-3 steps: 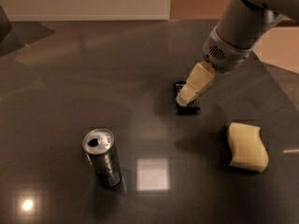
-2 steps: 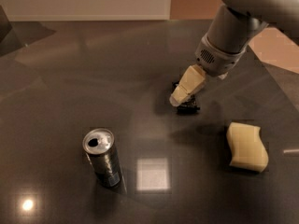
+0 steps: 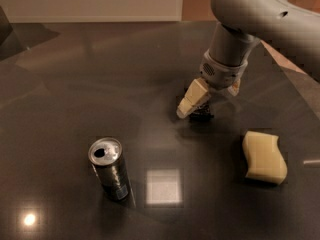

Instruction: Pick rxbar chocolate

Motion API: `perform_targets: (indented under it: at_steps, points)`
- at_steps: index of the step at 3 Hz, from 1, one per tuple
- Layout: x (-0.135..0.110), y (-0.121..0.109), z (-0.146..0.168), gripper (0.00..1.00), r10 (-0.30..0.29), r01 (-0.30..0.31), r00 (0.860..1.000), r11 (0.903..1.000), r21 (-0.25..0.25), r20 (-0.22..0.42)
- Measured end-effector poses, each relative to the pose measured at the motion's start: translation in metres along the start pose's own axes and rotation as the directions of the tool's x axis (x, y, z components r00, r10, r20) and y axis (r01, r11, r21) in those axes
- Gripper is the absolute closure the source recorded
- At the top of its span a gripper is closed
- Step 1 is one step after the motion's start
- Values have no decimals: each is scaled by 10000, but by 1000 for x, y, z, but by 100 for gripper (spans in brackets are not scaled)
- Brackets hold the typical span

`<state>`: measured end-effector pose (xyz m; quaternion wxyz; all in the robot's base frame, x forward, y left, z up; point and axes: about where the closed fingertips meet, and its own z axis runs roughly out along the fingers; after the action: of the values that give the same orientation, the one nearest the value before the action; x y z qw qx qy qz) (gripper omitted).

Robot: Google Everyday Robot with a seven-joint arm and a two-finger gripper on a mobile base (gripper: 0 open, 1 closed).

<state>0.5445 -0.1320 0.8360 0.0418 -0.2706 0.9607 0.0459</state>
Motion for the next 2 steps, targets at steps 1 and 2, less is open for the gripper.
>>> perform_targets:
  at_steps: [1, 2]
  points:
    - [-4, -3, 10, 0, 270, -264, 9990, 9995, 185, -345]
    - [-8, -2, 13, 17, 283, -270, 9984, 9992, 286, -480]
